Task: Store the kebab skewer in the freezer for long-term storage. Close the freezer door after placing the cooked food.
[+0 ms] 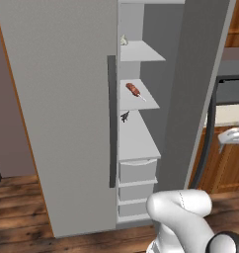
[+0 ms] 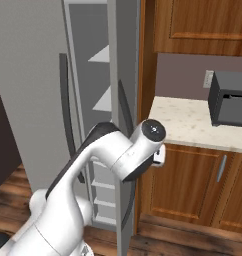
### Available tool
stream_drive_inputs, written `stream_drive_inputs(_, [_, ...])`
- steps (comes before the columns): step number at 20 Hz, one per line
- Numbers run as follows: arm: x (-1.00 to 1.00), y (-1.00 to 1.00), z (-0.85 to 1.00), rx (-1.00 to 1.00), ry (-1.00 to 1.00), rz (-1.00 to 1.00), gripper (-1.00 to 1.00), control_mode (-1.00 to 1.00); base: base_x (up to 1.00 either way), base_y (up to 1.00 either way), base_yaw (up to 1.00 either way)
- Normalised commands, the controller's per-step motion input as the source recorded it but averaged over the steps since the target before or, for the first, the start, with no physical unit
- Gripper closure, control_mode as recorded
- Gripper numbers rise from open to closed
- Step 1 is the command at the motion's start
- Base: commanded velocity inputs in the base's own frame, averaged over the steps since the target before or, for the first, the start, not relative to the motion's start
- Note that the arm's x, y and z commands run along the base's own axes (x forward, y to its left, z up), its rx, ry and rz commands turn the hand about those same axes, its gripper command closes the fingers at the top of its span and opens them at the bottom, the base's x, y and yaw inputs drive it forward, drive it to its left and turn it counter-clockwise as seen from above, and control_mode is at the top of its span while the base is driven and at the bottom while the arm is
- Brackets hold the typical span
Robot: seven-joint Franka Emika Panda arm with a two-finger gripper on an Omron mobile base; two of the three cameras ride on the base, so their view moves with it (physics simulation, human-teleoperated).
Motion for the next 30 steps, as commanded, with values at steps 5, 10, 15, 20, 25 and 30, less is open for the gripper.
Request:
stream_drive_inputs(5, [0.4,-0.2,0.0,0.0,-0.1,0.05,-1.0,-1.0,0.0,0.0,0.0])
stream_drive_inputs(10, [0.26,-0.15,0.0,0.0,0.0,0.0,-1.0,-1.0,0.0,0.0,0.0])
stream_drive_inputs(15, [0.26,-0.11,0.0,0.0,0.0,0.0,-1.0,-1.0,0.0,0.0,0.0])
stream_drive_inputs(20, [0.26,0.0,0.0,0.0,-0.01,0.04,-1.0,-1.0,0.0,0.0,0.0])
stream_drive_inputs(25, [0.15,0.01,0.0,0.0,-0.03,0.05,-1.0,-1.0,0.0,0.0,0.0])
stream_drive_inputs(30, [0.08,0.13,0.0,0.0,-0.04,0.09,-1.0,-1.0,0.0,0.0,0.0])
